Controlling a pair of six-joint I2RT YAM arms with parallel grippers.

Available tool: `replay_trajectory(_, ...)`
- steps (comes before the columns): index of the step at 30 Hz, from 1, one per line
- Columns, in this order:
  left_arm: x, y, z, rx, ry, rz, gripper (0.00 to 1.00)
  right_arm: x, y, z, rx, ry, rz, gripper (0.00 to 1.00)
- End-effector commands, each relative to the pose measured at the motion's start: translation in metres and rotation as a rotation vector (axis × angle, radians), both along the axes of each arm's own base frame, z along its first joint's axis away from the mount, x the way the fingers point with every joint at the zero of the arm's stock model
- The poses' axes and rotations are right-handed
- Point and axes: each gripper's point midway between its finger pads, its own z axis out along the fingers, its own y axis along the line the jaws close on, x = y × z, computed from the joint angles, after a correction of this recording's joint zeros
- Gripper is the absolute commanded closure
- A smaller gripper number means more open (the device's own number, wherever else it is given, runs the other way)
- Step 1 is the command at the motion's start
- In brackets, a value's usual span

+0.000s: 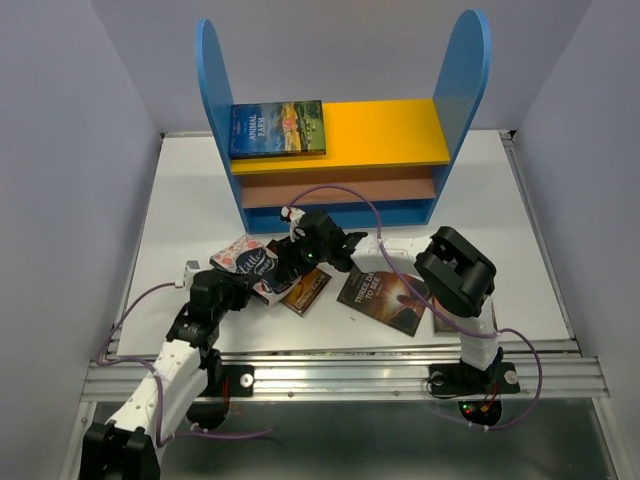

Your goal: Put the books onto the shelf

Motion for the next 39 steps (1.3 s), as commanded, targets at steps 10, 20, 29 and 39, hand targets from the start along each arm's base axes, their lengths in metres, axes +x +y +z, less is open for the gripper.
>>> replay_trajectory(10, 0.006, 0.002, 0.145, 0.053, -0.368, -0.043, 1.0, -0.013, -0.024, 0.047, -0.001, -0.113, -0.03, 0.1)
replay_trajectory(20, -0.029, -0.009, 0.298, 0.294, -0.835, -0.246, 1.0, 0.007, -0.096, 0.141, 0.029, -0.401, -0.29, 0.0)
replay_trajectory(29, -0.054, -0.073, 0.369, 0.264, -1.116, -0.67, 1.0, 0.026, -0.179, 0.182, 0.006, -0.529, -0.676, 0.0)
replay_trajectory(39, 0.021, -0.088, 0.397, 0.298, -1.038, -0.542, 1.0, 0.023, -0.203, 0.196, -0.009, -0.531, -0.762, 0.0)
